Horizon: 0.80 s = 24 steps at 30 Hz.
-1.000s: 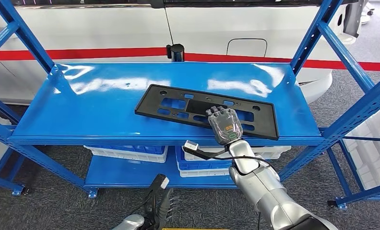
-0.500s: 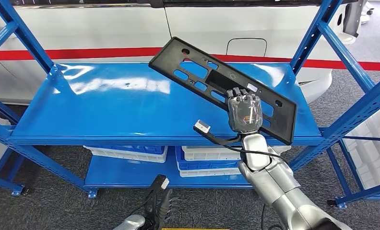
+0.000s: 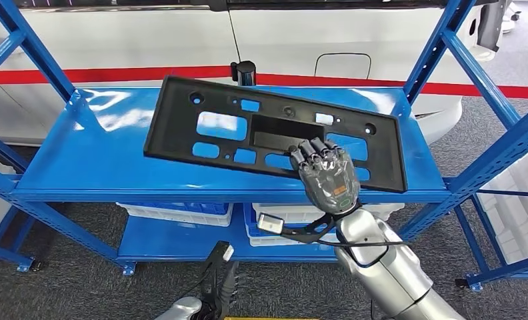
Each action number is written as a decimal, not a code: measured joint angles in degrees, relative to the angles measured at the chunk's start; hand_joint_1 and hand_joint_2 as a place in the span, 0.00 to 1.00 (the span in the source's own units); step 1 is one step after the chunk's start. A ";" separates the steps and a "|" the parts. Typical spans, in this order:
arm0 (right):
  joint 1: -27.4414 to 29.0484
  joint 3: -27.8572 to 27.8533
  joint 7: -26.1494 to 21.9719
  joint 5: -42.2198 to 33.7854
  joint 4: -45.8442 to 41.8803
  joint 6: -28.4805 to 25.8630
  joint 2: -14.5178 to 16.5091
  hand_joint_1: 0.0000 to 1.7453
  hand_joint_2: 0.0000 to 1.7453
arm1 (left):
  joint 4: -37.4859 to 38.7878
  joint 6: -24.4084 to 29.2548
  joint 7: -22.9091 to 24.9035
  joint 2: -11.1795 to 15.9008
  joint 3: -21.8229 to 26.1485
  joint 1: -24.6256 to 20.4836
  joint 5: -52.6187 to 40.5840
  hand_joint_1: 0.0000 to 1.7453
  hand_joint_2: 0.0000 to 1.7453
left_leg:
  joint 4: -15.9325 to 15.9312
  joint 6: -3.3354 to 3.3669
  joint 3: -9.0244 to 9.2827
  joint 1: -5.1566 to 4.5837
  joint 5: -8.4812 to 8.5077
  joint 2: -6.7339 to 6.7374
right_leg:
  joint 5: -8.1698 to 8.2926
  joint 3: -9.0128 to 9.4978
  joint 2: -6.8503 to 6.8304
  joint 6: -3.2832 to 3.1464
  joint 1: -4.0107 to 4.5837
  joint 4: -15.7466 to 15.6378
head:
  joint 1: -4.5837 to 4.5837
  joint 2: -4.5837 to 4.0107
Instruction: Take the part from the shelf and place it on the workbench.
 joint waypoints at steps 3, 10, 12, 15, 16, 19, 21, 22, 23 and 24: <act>4.31 -3.34 -4.70 -0.38 -3.25 0.00 2.10 1.00 1.00 | -0.20 -2.16 -1.26 0.13 0.03 -0.15 0.70 0.00 0.00 | 0.18 0.25 -0.08 -0.17 -0.27 -0.02 | -0.03 0.02 0.00 0.10 -0.17 -0.11 | -0.03 0.00; 11.30 -9.24 -10.75 -2.26 -12.52 0.00 4.50 1.00 1.00 | -3.96 -0.95 0.17 0.62 0.06 -0.28 1.02 0.00 0.00 | -1.41 1.18 1.28 0.54 0.25 0.32 | -3.29 -3.40 -0.27 0.26 -0.22 6.94 | 0.23 0.00; 13.14 -9.92 -13.67 -4.18 -15.01 0.00 4.85 1.00 1.00 | -3.74 -0.24 -0.26 1.19 0.20 -0.35 1.19 0.00 0.00 | -1.38 1.18 1.33 0.59 0.17 0.42 | -5.86 -7.24 -0.29 0.32 -0.55 14.28 | 0.37 0.00; 16.03 -11.15 -17.54 -6.40 -18.82 0.00 5.70 1.00 1.00 | -2.98 -0.06 -1.30 2.21 0.44 -0.34 1.24 0.00 0.00 | -1.11 0.72 1.42 0.78 -0.16 0.31 | -4.39 -7.02 -0.45 1.85 -1.38 13.05 | 0.39 0.00; 16.90 -11.62 -18.57 -7.00 -20.11 0.00 6.02 1.00 1.00 | -2.85 -0.06 -1.52 2.46 0.48 -0.36 1.25 0.00 0.00 | -0.80 0.35 1.43 0.88 -0.41 0.22 | -2.74 -5.02 -0.62 2.55 -1.74 8.93 | 0.40 0.00; 19.20 -13.04 -20.75 -8.46 -23.59 0.00 6.95 1.00 1.00 | -2.60 0.08 -1.79 3.26 0.68 -0.40 1.24 0.00 0.00 | 0.33 -0.98 1.16 0.88 -1.33 0.14 | -0.08 -1.00 -0.70 2.63 -1.87 1.21 | 0.60 0.00; 20.34 -13.80 -21.33 -8.93 -25.20 0.00 7.43 1.00 1.00 | -2.49 0.20 -1.82 3.77 0.84 -0.41 1.24 0.00 0.00 | 0.46 -1.45 1.12 1.03 -1.52 0.20 | 0.02 -0.97 -0.46 1.62 -1.70 1.12 | 0.54 0.00; 20.74 -14.10 -21.67 -9.20 -25.79 0.00 7.63 1.00 1.00 | -2.46 0.21 -1.88 3.94 0.91 -0.43 1.24 0.00 0.00 | 0.67 -1.70 1.06 1.17 -1.73 0.25 | 0.08 -0.94 -0.40 1.32 -1.75 1.10 | 0.53 0.00; 21.13 -14.42 -22.22 -9.62 -26.37 0.00 7.88 1.00 1.00 | -2.45 0.21 -2.00 4.09 0.97 -0.45 1.24 0.00 0.00 | 1.46 -2.04 0.75 1.31 -2.40 0.35 | 0.12 -0.89 -0.38 0.93 -1.86 1.06 | 0.39 0.00; 21.59 -14.82 -23.11 -10.22 -26.97 0.00 8.22 1.00 1.00 | -2.44 0.20 -2.25 4.27 1.05 -0.46 1.24 0.00 0.00 | 3.30 -2.43 -0.05 1.44 -3.66 0.50 | 0.16 -0.85 -0.39 0.60 -2.01 1.01 | 0.23 0.00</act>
